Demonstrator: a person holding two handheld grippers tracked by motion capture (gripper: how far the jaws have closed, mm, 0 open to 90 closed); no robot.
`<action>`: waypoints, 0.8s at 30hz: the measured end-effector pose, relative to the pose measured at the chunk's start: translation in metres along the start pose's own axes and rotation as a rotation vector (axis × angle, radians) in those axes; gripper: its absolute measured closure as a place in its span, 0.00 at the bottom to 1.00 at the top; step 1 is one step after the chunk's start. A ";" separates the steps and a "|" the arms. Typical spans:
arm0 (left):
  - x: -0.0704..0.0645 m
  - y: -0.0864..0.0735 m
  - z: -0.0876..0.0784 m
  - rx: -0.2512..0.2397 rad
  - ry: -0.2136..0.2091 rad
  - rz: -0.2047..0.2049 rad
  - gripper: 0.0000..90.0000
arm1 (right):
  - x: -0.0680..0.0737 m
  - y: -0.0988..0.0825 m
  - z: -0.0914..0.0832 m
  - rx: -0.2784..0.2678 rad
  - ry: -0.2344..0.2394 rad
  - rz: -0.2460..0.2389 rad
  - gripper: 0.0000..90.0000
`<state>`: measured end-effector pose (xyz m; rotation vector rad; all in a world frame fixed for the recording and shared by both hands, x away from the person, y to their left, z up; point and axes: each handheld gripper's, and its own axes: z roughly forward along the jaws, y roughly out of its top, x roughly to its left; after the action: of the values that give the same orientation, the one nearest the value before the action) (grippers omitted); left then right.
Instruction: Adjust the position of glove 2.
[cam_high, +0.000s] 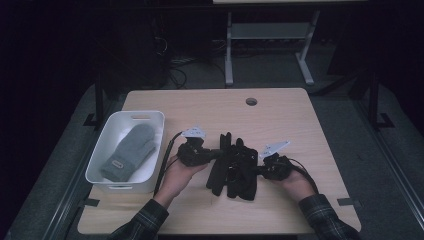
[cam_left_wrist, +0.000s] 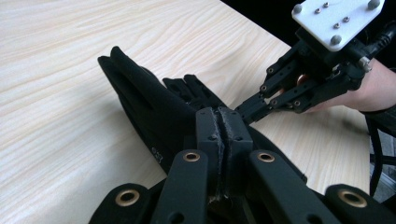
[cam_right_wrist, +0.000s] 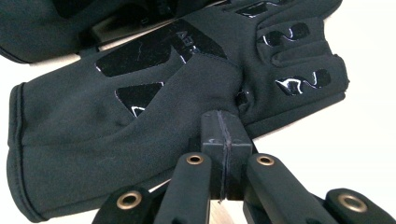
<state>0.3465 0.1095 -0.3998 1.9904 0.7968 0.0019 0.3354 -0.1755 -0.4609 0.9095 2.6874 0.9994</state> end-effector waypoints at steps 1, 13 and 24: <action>-0.001 0.000 0.001 -0.003 0.000 -0.003 0.97 | 0.000 0.000 0.001 -0.004 0.002 -0.008 1.00; -0.004 0.006 0.014 0.011 -0.011 0.011 0.97 | 0.011 0.008 0.009 -0.014 0.037 -0.026 1.00; -0.010 0.006 0.029 0.036 -0.023 0.027 0.97 | 0.016 0.011 0.013 -0.017 0.051 -0.034 1.00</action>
<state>0.3502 0.0796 -0.4078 2.0312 0.7597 -0.0200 0.3321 -0.1527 -0.4623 0.8429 2.7224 1.0508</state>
